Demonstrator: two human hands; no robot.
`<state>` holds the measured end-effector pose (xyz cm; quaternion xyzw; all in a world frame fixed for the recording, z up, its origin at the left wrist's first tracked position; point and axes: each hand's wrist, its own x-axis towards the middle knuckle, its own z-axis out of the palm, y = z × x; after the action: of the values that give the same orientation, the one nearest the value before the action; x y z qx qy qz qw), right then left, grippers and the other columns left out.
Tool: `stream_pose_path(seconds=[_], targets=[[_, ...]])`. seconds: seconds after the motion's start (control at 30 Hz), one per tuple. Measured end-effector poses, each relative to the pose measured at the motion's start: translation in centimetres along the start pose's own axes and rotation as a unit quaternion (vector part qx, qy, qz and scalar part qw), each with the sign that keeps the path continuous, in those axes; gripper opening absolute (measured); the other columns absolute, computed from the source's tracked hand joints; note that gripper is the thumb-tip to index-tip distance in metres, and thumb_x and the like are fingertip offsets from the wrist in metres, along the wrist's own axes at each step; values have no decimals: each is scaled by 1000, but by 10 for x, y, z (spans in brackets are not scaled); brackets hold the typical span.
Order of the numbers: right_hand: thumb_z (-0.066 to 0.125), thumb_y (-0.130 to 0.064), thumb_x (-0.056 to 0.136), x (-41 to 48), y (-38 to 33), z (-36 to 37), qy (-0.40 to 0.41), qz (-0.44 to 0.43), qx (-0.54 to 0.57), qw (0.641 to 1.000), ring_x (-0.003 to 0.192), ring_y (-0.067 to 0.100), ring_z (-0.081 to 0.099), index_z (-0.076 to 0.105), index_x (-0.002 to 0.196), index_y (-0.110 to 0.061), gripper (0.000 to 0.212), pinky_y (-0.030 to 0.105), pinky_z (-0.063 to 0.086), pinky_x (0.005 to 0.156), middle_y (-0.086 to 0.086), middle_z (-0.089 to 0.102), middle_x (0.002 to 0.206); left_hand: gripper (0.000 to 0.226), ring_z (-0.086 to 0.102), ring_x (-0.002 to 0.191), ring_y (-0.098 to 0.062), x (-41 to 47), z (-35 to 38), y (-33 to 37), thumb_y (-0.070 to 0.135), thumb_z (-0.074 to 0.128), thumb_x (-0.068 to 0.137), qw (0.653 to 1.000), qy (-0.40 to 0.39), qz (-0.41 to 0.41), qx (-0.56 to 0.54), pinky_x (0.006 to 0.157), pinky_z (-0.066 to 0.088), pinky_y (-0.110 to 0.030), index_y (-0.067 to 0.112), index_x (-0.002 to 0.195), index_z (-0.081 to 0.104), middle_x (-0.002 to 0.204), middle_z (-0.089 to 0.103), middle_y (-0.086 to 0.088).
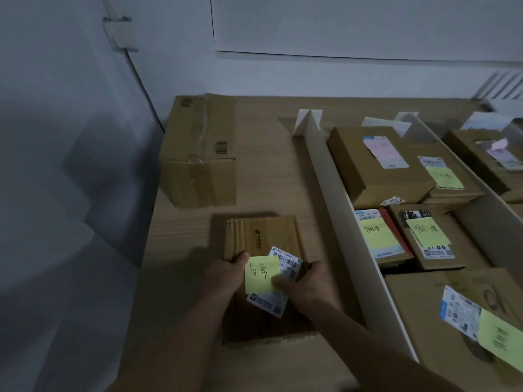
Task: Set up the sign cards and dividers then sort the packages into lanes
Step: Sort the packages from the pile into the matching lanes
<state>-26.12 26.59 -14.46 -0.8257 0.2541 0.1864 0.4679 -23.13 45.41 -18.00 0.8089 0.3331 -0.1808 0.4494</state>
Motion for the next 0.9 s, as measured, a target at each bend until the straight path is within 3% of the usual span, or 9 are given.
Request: stream_pose_path(seconds=[0.07, 0.17, 0.3, 0.4, 0.5, 0.6, 0.7, 0.8, 0.9], targets=[[90, -38, 71, 2, 2, 1, 0, -8, -5, 1000, 81, 13, 71, 51, 108, -21, 56, 38, 63, 68, -3, 69, 98, 60, 70, 86, -24, 4, 2, 0, 72, 59, 77, 1000, 0, 9, 11, 86, 56, -39, 14, 89, 69, 92, 72, -3], [89, -40, 71, 5, 5, 2, -15, -19, 1, 1000, 84, 12, 72, 53, 108, -25, 53, 41, 64, 73, -5, 71, 99, 48, 66, 76, -19, 6, 3, -1, 61, 57, 91, 999, 1, 24, 43, 69, 51, -30, 14, 87, 68, 86, 70, -3], [88, -34, 75, 4, 7, 1, -46, -16, 47, 998, 83, 12, 74, 57, 114, -22, 52, 33, 63, 67, -3, 73, 102, 50, 59, 66, -13, -2, -1, -1, 56, 47, 99, 997, 26, 46, 56, 54, 38, -27, 10, 93, 66, 77, 63, 0], [86, -36, 78, 3, 3, 0, -55, -13, 60, 997, 83, 12, 74, 57, 112, -22, 46, 32, 61, 67, -3, 72, 102, 60, 57, 65, -13, -10, -5, -2, 65, 36, 98, 997, 26, 41, 57, 55, 37, -26, 13, 89, 64, 75, 60, 1], [85, -35, 79, 3, 2, 0, -53, -10, 52, 997, 82, 12, 73, 57, 100, -26, 36, 34, 62, 71, -3, 72, 98, 68, 67, 75, -16, -8, 0, -12, 82, 48, 80, 998, -3, 42, 42, 66, 49, -30, 18, 93, 65, 84, 69, 2], [87, -30, 78, 1, 2, 1, -55, -12, 43, 997, 81, 10, 73, 56, 109, -21, 45, 25, 59, 60, -1, 72, 102, 57, 67, 77, -13, -7, 1, -13, 69, 64, 81, 998, -17, 49, 19, 68, 55, -32, 18, 107, 60, 90, 69, 3], [84, -32, 81, 6, 5, 3, -50, -2, 33, 998, 87, 15, 72, 54, 111, -21, 43, 35, 62, 70, -2, 70, 102, 53, 60, 77, -13, -9, -1, -7, 62, 56, 91, 998, 5, 48, 41, 63, 45, -30, 14, 114, 55, 94, 63, 1], [71, -40, 91, 11, 2, 2, -28, -1, 35, 999, 85, 16, 70, 60, 110, -18, 31, 41, 59, 79, -2, 71, 94, 53, 64, 79, -17, -14, 1, -5, 63, 44, 96, 999, 19, 34, 22, 72, 52, -34, 14, 114, 55, 92, 65, -2], [54, -47, 100, 7, -7, -1, -41, 3, 57, 998, 87, 17, 63, 56, 111, -16, 34, 36, 50, 78, 1, 65, 94, 52, 54, 67, -11, -27, -3, 2, 62, 33, 100, 999, 29, 21, 22, 58, 36, -28, 15, 106, 52, 80, 56, 2]])
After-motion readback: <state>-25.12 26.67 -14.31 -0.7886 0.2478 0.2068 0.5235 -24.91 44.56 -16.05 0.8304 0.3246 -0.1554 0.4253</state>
